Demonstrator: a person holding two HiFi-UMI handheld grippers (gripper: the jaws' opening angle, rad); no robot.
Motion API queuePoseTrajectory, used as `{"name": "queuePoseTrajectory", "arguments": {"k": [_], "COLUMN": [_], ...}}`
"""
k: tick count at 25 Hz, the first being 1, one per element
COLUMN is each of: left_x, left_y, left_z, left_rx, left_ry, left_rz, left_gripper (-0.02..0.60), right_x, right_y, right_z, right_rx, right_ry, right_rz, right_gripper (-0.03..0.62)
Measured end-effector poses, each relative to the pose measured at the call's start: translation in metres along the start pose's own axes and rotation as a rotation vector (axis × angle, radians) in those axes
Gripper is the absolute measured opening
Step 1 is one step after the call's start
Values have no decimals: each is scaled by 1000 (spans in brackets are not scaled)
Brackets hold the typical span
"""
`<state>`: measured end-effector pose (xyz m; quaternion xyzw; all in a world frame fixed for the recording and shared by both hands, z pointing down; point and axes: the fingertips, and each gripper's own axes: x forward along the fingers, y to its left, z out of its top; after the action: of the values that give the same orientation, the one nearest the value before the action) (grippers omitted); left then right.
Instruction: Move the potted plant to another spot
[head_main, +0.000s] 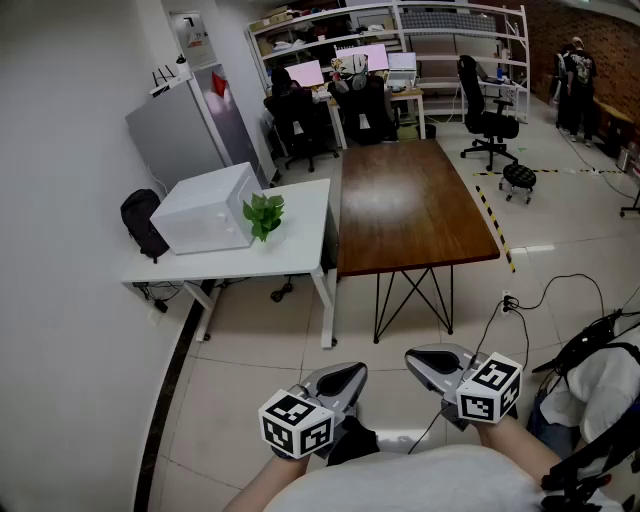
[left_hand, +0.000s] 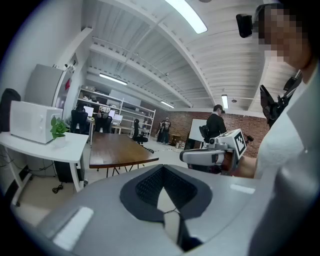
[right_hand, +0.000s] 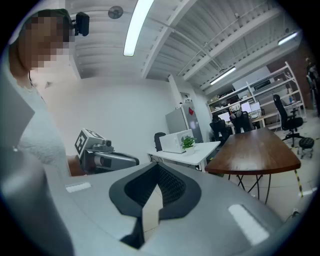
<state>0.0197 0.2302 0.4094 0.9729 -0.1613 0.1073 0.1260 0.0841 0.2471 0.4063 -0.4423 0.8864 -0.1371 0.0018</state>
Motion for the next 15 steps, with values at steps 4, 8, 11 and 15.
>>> {"name": "queuePoseTrajectory", "arguments": {"k": [4, 8, 11, 15], "left_x": [5, 15, 25, 39], "left_y": [36, 83, 131, 206], "left_z": [-4, -2, 5, 25], "left_rx": [-12, -31, -49, -68], "left_ry": [-1, 2, 14, 34], "left_rz": [10, 19, 20, 21], "left_gripper": [-6, -6, -6, -6], "right_x": [29, 67, 112, 177], "right_y": [-18, -45, -69, -108], "right_z": [-4, -2, 6, 28], "right_rx": [17, 44, 54, 76], "right_ry": [5, 6, 18, 20], "right_rz": [1, 8, 12, 5], "right_gripper": [6, 6, 6, 6]}}
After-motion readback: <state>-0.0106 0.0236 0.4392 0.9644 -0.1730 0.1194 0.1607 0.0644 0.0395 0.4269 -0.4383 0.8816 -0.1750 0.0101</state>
